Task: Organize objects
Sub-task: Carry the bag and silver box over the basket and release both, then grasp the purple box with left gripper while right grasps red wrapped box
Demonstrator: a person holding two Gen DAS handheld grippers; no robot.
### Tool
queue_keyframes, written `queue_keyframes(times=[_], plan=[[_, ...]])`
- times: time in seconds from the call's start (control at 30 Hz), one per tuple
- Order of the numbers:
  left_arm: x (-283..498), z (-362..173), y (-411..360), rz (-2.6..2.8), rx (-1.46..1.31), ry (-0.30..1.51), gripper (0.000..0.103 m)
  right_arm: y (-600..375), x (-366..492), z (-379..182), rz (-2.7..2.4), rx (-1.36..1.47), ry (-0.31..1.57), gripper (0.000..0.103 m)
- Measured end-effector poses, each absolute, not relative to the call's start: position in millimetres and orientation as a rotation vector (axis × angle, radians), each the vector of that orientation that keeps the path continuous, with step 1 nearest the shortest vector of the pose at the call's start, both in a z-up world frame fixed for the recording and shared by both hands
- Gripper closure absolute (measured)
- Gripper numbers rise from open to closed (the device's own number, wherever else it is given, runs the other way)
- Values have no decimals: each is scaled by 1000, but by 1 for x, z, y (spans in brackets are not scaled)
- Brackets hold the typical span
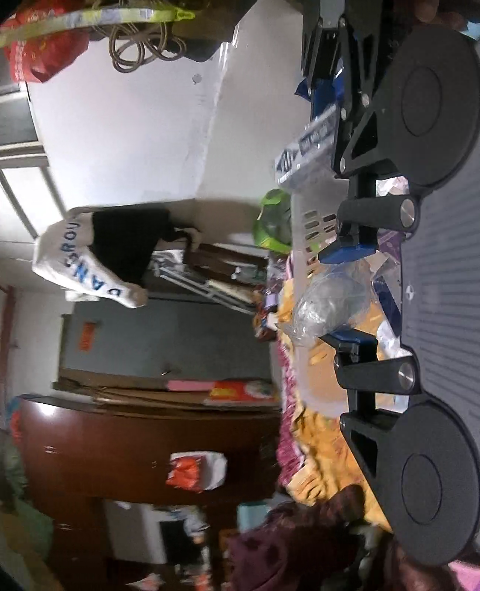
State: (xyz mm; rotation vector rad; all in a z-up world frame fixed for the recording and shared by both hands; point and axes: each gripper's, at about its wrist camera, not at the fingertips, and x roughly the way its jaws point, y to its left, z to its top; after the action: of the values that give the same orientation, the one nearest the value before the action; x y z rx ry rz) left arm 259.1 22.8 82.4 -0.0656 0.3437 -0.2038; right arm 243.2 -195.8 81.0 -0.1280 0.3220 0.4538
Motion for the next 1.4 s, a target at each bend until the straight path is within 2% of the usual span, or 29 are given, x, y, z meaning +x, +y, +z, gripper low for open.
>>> queue_keyframes(times=[0.03, 0.07, 0.1, 0.23, 0.3, 0.47, 0.6, 0.67, 0.77, 0.87, 1.13, 1.2, 1.23, 1.3, 1.33, 1.4], plan=[[265, 80, 23, -209, -74, 360, 55, -196, 243, 81, 445, -129, 313, 34], [266, 78, 24, -205, -80, 364, 40, -197, 241, 81, 442, -130, 310, 4], [264, 78, 25, -197, -83, 357, 25, -199, 235, 81, 432, -124, 298, 0], [217, 75, 32, -218, -77, 259, 22, -229, 191, 81, 501, -44, 180, 0], [191, 67, 34, -253, -85, 233, 14, -246, 170, 68, 540, 18, 161, 0], [148, 18, 43, -245, -94, 279, 13, -256, 156, 12, 577, 134, 392, 0], [150, -9, 46, -271, -134, 350, 14, -259, 157, -16, 621, 181, 419, 1], [152, -17, 43, -279, -133, 359, 14, -260, 167, -19, 610, 208, 435, 11], [155, -21, 36, -282, -102, 366, 14, -257, 173, -16, 622, 277, 439, 18], [157, -23, 32, -282, -83, 386, 14, -243, 174, -16, 614, 211, 445, 27], [159, -27, 25, -307, -60, 416, 13, -227, 177, -14, 657, 140, 461, 30], [162, -27, 23, -320, -57, 427, 13, -228, 175, -15, 680, 136, 458, 40], [162, -28, 23, -323, -56, 431, 13, -228, 172, -14, 683, 129, 449, 49], [163, -28, 22, -340, -56, 437, 13, -228, 164, -10, 669, 101, 427, 62], [164, -28, 22, -342, -52, 442, 13, -229, 161, -9, 652, 85, 417, 79], [165, -29, 19, -339, -39, 458, 13, -232, 156, -7, 632, 68, 404, 79]])
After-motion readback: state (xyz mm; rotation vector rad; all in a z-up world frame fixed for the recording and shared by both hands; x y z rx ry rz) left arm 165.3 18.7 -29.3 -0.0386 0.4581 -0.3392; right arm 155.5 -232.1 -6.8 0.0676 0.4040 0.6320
